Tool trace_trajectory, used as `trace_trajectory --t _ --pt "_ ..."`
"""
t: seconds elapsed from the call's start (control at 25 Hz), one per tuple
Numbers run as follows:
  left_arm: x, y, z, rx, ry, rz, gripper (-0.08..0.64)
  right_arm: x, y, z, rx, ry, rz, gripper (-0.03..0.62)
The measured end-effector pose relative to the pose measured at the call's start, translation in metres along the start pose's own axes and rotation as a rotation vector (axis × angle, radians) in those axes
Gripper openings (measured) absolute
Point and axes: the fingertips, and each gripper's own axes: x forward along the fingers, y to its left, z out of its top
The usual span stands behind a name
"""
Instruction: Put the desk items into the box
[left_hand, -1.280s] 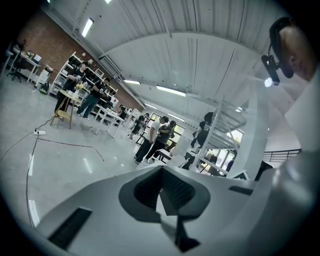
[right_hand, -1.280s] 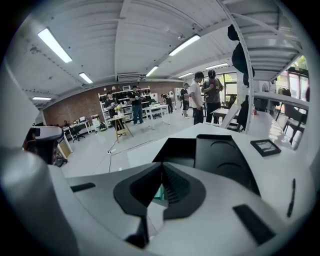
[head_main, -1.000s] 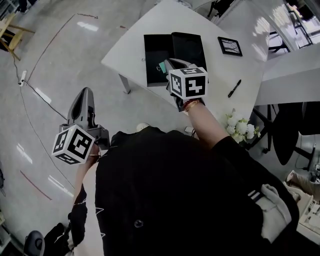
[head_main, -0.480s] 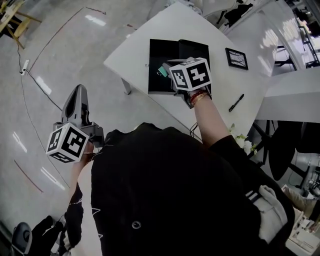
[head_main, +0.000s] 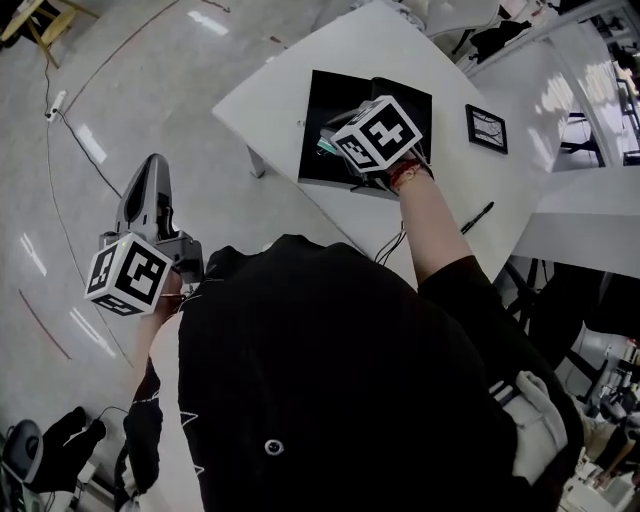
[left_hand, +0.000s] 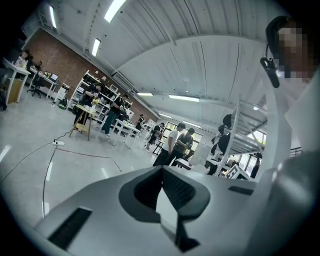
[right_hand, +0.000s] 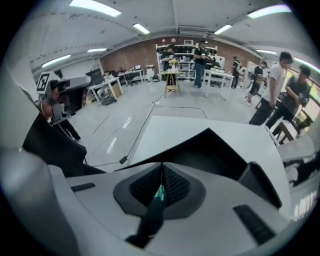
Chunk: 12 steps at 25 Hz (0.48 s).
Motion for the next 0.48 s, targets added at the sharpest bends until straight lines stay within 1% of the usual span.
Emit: trace_trajectory --t 0.16,0.24,0.48 --pt "-0.012 0.005 -0.002 0.0 -0.017 0.038 0.011 0.011 -0.002 -0.008 -0.145 0.115 0.015 0.012" --pt "-0.019 0.009 -0.001 0.0 -0.029 0.058 0.011 0.015 0.0 -0.011 -0.194 0.156 0.026 0.012" --pt "-0.035 0.016 0.005 0.002 -0.053 0.094 0.011 0.026 0.008 -0.012 -0.253 0.216 0.069 0.012"
